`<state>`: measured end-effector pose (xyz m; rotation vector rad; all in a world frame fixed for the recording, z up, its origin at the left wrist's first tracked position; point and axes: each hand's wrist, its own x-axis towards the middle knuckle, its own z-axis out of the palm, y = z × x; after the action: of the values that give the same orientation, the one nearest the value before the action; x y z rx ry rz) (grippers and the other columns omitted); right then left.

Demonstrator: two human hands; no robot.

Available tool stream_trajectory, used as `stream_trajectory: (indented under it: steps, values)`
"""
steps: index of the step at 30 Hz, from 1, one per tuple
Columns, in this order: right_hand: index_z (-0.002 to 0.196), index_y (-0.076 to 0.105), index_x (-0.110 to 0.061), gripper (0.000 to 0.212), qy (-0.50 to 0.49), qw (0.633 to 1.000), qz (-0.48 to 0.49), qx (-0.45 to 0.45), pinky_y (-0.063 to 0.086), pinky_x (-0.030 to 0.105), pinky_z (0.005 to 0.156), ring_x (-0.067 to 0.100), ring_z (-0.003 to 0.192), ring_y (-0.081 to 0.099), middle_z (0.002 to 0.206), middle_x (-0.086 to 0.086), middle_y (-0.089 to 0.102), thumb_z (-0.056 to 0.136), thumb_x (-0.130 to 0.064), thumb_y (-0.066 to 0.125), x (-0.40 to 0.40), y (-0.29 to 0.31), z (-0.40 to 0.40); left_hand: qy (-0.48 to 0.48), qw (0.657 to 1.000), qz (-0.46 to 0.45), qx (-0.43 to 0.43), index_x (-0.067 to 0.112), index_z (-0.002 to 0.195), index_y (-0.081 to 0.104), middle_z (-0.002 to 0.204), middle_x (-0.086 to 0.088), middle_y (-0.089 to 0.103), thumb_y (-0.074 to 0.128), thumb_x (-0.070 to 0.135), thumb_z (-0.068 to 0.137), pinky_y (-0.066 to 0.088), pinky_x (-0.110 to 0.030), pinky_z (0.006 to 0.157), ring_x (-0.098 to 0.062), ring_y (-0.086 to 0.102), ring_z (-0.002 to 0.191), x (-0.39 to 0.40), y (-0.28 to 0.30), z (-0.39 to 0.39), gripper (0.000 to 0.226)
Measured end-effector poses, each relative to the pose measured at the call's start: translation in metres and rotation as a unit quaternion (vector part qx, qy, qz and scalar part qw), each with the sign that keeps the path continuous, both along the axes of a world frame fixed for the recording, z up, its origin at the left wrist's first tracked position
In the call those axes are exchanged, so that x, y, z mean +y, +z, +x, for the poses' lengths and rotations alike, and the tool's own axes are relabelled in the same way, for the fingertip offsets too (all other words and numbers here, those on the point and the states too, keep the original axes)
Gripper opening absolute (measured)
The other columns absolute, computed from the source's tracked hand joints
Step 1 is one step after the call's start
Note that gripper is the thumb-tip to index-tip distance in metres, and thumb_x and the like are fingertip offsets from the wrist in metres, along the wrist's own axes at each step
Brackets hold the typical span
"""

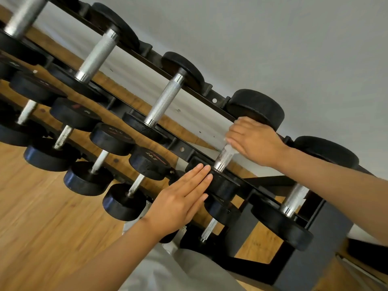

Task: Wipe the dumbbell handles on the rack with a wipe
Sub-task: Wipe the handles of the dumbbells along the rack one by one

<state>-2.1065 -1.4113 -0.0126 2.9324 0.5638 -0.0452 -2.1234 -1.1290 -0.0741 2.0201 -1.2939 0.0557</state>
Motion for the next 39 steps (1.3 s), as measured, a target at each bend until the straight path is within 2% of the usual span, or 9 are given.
stream_trajectory:
  steps: [3,9,16,22,24,26,30,35,39]
  values:
    - [0.100,0.071,-0.010,0.048,-0.049,0.999,-0.015,-0.005,0.032,0.042,0.113,0.028,0.104,0.060,0.099,0.011,0.068,0.104,-0.036,0.031,0.022,-0.009,-0.013,0.010,1.000,-0.006,0.002,0.004,0.140,0.051,0.150,-0.013,0.045,0.049,0.024,0.104,0.036,-0.033,0.116,-0.023,0.036,0.144,-0.001,-0.002,-0.002,0.041]
    - [0.115,0.069,-0.017,0.041,0.097,0.989,0.049,0.096,0.041,0.035,0.103,0.017,0.102,0.060,0.107,0.000,0.068,0.105,-0.036,0.034,0.023,-0.004,-0.015,0.004,1.000,-0.003,0.022,0.007,0.143,0.046,0.153,-0.010,0.041,0.052,0.027,0.102,0.028,-0.028,0.119,-0.021,0.032,0.146,-0.001,-0.002,-0.004,0.046]
    - [0.104,0.069,-0.005,0.037,-0.026,0.999,0.006,-0.018,0.033,0.041,0.114,0.027,0.101,0.062,0.101,0.012,0.068,0.102,-0.023,0.037,0.012,-0.007,-0.010,-0.013,1.000,0.009,0.011,0.005,0.146,0.041,0.156,-0.012,0.035,0.053,0.028,0.101,0.022,-0.033,0.122,-0.023,0.024,0.149,0.000,-0.004,-0.004,0.051]
    - [0.123,0.066,-0.008,0.034,0.137,0.986,0.019,0.095,0.034,0.037,0.114,0.023,0.113,0.062,0.119,0.009,0.067,0.094,-0.017,0.048,0.013,-0.002,-0.019,-0.022,1.000,0.017,0.011,0.003,0.147,0.041,0.157,-0.013,0.034,0.052,0.028,0.102,0.027,-0.037,0.120,-0.024,0.023,0.150,0.002,-0.003,-0.002,0.052]
    - [0.114,0.069,-0.005,0.026,0.090,0.995,0.021,0.046,0.043,0.040,0.108,0.026,0.102,0.065,0.106,0.012,0.070,0.095,-0.012,0.053,-0.005,0.005,-0.003,-0.022,1.000,0.019,0.011,0.003,0.147,0.040,0.157,-0.013,0.033,0.053,0.027,0.102,0.030,-0.038,0.119,-0.024,0.023,0.150,0.002,-0.004,-0.004,0.053]
    - [0.108,0.069,-0.001,0.029,0.028,0.999,0.020,-0.012,0.037,0.039,0.112,0.028,0.100,0.064,0.103,0.014,0.069,0.100,-0.016,0.045,-0.007,0.006,0.000,-0.019,1.000,0.022,0.009,0.004,0.148,0.038,0.157,-0.013,0.033,0.053,0.027,0.101,0.032,-0.041,0.118,-0.025,0.023,0.150,0.002,-0.005,-0.005,0.054]
    - [0.129,0.059,-0.002,0.038,-0.010,0.999,0.048,-0.014,0.025,0.043,0.118,0.031,0.126,0.052,0.127,0.016,0.062,0.101,-0.018,0.038,0.013,-0.015,-0.034,-0.018,1.000,0.023,0.004,0.004,0.148,0.038,0.157,-0.014,0.033,0.051,0.027,0.102,0.033,-0.041,0.118,-0.025,0.024,0.149,0.001,-0.005,-0.005,0.053]
    - [0.146,0.040,-0.006,0.048,0.094,0.994,0.051,0.027,0.018,0.039,0.121,0.025,0.144,0.030,0.153,0.011,0.038,0.098,-0.007,0.044,0.005,-0.025,-0.056,-0.023,0.999,0.029,0.004,0.004,0.148,0.037,0.157,-0.015,0.033,0.050,0.028,0.103,0.033,-0.040,0.118,-0.025,0.025,0.149,0.002,-0.005,-0.004,0.053]
    - [0.142,0.045,-0.003,0.041,-0.042,0.993,0.079,-0.072,0.028,0.045,0.117,0.027,0.140,0.038,0.146,0.015,0.047,0.104,-0.017,0.040,-0.007,-0.017,-0.035,-0.028,0.999,0.042,0.005,0.004,0.149,0.035,0.158,-0.015,0.031,0.048,0.028,0.104,0.034,-0.042,0.117,-0.026,0.025,0.149,0.003,-0.006,-0.003,0.053]
